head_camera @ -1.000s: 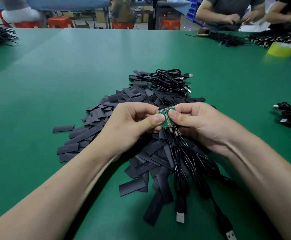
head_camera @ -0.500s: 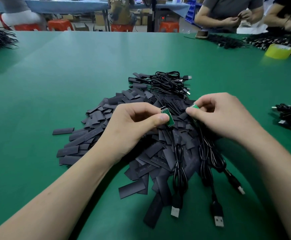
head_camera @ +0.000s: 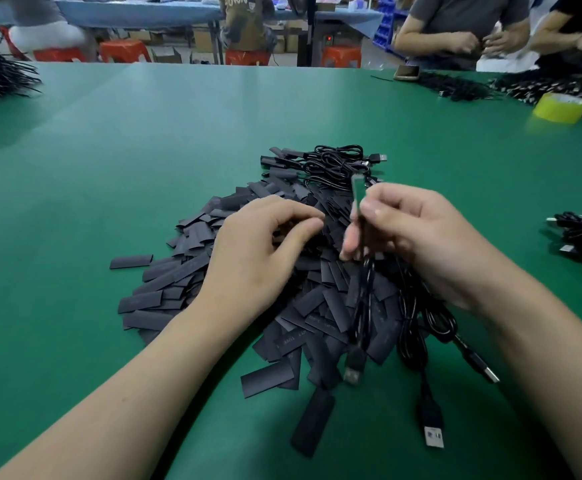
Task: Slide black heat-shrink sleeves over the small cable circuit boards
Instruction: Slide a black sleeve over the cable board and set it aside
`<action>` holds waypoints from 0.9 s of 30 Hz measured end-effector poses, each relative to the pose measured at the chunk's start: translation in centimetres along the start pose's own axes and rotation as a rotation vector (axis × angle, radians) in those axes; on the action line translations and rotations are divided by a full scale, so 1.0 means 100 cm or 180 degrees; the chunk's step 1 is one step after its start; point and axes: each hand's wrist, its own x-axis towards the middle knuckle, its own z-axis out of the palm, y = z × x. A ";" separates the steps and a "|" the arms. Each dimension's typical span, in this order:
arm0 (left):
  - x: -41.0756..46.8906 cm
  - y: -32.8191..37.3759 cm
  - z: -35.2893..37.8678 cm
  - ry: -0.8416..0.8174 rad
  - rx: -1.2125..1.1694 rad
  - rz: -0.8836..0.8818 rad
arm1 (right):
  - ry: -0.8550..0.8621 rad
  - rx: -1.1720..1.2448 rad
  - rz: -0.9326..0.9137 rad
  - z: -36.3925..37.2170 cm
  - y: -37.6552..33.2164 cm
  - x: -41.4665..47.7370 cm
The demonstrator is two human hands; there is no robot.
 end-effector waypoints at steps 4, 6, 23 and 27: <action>-0.002 -0.004 0.002 -0.0513 0.1136 0.0365 | 0.0046 0.1256 0.0242 -0.007 -0.007 -0.002; -0.002 -0.004 0.002 -0.0666 0.1398 0.0440 | -0.0007 0.1540 0.0435 -0.012 -0.009 -0.003; 0.002 -0.004 0.010 -0.0450 0.1624 0.0351 | 0.0281 -0.0045 0.0666 0.010 0.008 0.000; 0.004 -0.004 0.011 -0.0517 0.1703 0.0355 | 0.0399 0.0002 0.0649 0.009 0.013 0.002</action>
